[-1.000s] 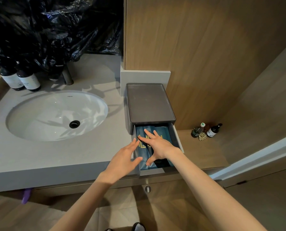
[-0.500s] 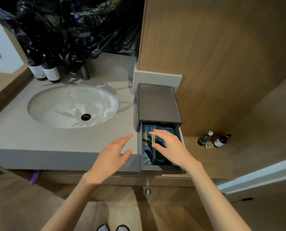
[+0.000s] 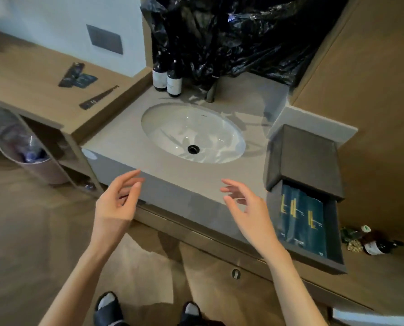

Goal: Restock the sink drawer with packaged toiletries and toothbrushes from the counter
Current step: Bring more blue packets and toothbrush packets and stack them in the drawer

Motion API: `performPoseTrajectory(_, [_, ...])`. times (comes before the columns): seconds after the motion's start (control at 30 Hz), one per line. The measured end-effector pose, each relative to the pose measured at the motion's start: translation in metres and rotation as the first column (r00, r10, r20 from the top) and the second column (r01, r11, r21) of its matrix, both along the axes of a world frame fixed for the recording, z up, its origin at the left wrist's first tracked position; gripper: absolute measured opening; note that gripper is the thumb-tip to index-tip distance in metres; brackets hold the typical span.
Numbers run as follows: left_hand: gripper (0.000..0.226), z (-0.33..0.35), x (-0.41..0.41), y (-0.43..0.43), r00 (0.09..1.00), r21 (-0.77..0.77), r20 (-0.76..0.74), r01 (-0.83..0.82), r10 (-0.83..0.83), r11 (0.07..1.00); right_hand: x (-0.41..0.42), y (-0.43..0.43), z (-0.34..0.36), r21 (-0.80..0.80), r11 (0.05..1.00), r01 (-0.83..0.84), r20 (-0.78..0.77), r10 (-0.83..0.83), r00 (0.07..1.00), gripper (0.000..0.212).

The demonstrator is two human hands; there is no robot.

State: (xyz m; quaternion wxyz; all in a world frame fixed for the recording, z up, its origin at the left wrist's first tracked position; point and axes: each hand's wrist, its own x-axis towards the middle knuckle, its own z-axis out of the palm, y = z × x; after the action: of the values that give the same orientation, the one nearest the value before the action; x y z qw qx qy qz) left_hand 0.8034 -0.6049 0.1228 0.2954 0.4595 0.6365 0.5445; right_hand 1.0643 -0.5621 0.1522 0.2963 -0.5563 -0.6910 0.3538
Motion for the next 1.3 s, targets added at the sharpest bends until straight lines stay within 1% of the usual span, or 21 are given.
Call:
performPoseTrajectory(0.07, [0.028, -0.008, -0.04, -0.007, 0.999, -0.036, 0.007, -0.041, 0.041, 0.999, -0.041, 0.005, -0.008, -0.033, 0.999, -0.028, -0.008, 0.028, 1.0, 0.031])
performPoseTrajectory(0.17, [0.03, -0.018, -0.106, -0.009, 0.997, -0.088, -0.029, -0.076, 0.074, 0.993, -0.112, 0.012, -0.019, -0.056, 0.998, -0.036, -0.036, 0.034, 0.999, 0.028])
performPoseTrajectory(0.33, [0.031, -0.022, -0.218, -0.006, 0.993, -0.113, -0.11, -0.058, 0.046, 0.992, -0.243, 0.022, -0.026, -0.093, 0.993, -0.074, -0.072, 0.068, 0.995, 0.027])
performPoseTrajectory(0.5, [0.032, -0.019, -0.31, 0.023, 0.992, -0.122, -0.113, -0.062, 0.049, 0.991, -0.345, 0.044, -0.014, -0.061, 0.995, -0.074, -0.083, 0.069, 0.994, 0.028])
performPoseTrajectory(0.57, [0.034, -0.018, -0.339, 0.043, 0.994, -0.124, -0.103, -0.044, 0.031, 0.991, -0.375, 0.06, -0.009, -0.035, 0.996, -0.08, -0.061, 0.078, 0.995, 0.028])
performPoseTrajectory(0.73, [0.037, -0.027, -0.408, 0.112, 0.989, -0.148, -0.145, 0.009, -0.031, 0.989, -0.436, 0.124, -0.008, 0.032, 0.997, -0.069, -0.026, 0.07, 0.997, 0.03])
performPoseTrajectory(0.8, [0.036, -0.034, -0.432, 0.147, 0.987, -0.169, -0.151, 0.027, -0.052, 0.985, -0.458, 0.155, -0.011, 0.048, 0.997, -0.058, -0.033, 0.06, 0.998, 0.03])
performPoseTrajectory(0.9, [0.035, -0.043, -0.462, 0.206, 0.976, -0.189, -0.199, 0.05, -0.088, 0.981, -0.491, 0.207, -0.022, 0.078, 0.997, -0.025, -0.029, 0.027, 0.999, 0.029])
performPoseTrajectory(0.97, [0.035, -0.046, -0.479, 0.246, 0.97, -0.208, -0.218, 0.064, -0.11, 0.976, -0.511, 0.246, -0.032, 0.096, 0.995, 0.005, 0.012, -0.006, 1.0, 0.028])
performPoseTrajectory(1.07, [0.037, -0.051, -0.499, 0.305, 0.953, -0.26, -0.247, 0.11, -0.176, 0.959, -0.533, 0.304, -0.049, 0.134, 0.989, 0.059, 0.113, -0.074, 0.991, 0.029])
performPoseTrajectory(1.2, [0.041, -0.062, -0.518, 0.372, 0.927, -0.304, -0.29, 0.144, -0.235, 0.942, -0.553, 0.37, -0.08, 0.122, 0.981, 0.15, 0.212, -0.174, 0.962, 0.031])
performPoseTrajectory(1.3, [0.05, -0.074, -0.529, 0.411, 0.906, -0.363, -0.317, 0.158, -0.282, 0.918, -0.564, 0.407, -0.102, 0.083, 0.965, 0.25, 0.255, -0.264, 0.93, 0.032])
